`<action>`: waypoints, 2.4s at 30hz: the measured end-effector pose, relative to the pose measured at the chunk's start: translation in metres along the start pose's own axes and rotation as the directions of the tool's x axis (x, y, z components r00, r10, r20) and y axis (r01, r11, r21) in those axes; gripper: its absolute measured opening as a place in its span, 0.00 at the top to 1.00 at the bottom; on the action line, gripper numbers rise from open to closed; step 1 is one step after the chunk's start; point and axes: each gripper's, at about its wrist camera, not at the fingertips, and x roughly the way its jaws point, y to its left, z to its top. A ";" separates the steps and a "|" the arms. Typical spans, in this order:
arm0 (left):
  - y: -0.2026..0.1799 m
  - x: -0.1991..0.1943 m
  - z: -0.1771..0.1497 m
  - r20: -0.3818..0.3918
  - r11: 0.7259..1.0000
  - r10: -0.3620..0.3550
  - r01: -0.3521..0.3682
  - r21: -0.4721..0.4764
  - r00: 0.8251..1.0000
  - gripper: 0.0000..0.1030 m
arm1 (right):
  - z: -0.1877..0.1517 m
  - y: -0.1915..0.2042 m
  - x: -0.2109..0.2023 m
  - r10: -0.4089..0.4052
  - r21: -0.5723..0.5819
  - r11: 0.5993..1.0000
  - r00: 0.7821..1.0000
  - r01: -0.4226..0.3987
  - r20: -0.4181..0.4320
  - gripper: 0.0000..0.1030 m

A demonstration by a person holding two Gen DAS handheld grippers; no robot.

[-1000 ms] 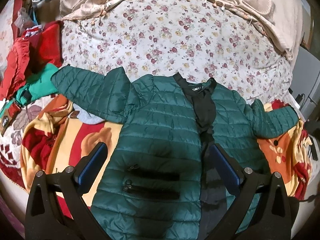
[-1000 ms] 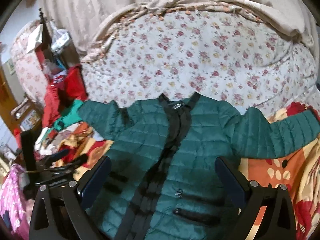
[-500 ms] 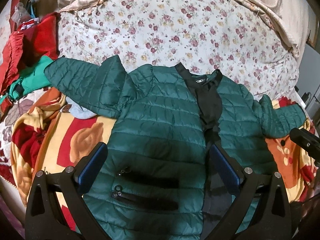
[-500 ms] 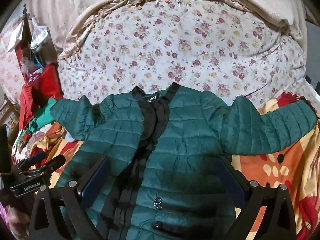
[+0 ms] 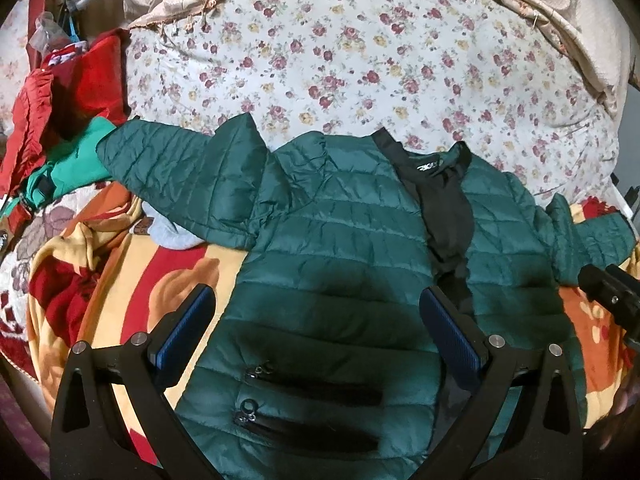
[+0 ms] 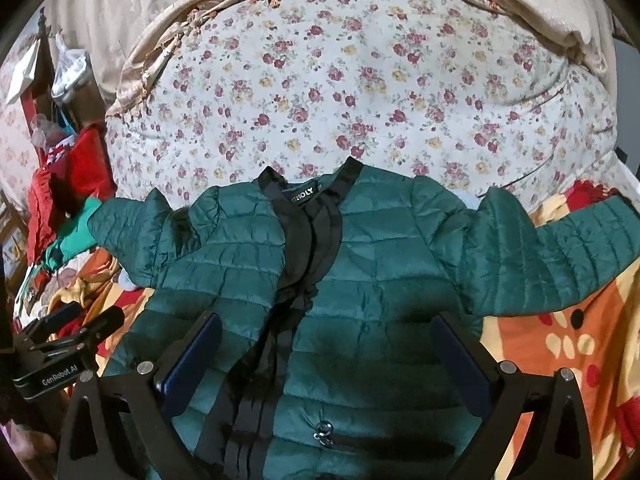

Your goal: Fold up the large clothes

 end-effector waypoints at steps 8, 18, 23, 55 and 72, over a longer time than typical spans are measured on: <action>0.006 0.016 0.000 -0.012 1.000 0.022 -0.022 -0.013 1.000 0.01 | 0.000 0.000 0.025 -0.005 0.003 1.000 0.999 0.005 -0.042 0.00; 0.010 0.034 0.000 -0.024 0.999 0.041 -0.042 -0.029 0.999 0.01 | 0.001 -0.007 0.046 -0.002 0.037 0.999 0.997 0.005 -0.079 0.00; 0.011 0.041 0.001 -0.025 0.998 0.055 -0.056 -0.035 0.998 0.01 | 0.001 -0.009 0.054 -0.010 0.039 0.999 0.996 0.013 -0.086 0.00; 0.025 0.056 0.032 -0.012 0.996 0.069 -0.070 -0.047 0.998 0.01 | 0.030 0.006 0.085 0.066 0.108 0.993 0.989 -0.052 -0.134 0.00; 0.025 0.078 0.047 -0.024 0.997 0.051 -0.053 -0.051 0.998 0.01 | 0.044 0.010 0.105 0.000 0.088 0.996 0.991 0.012 -0.130 0.00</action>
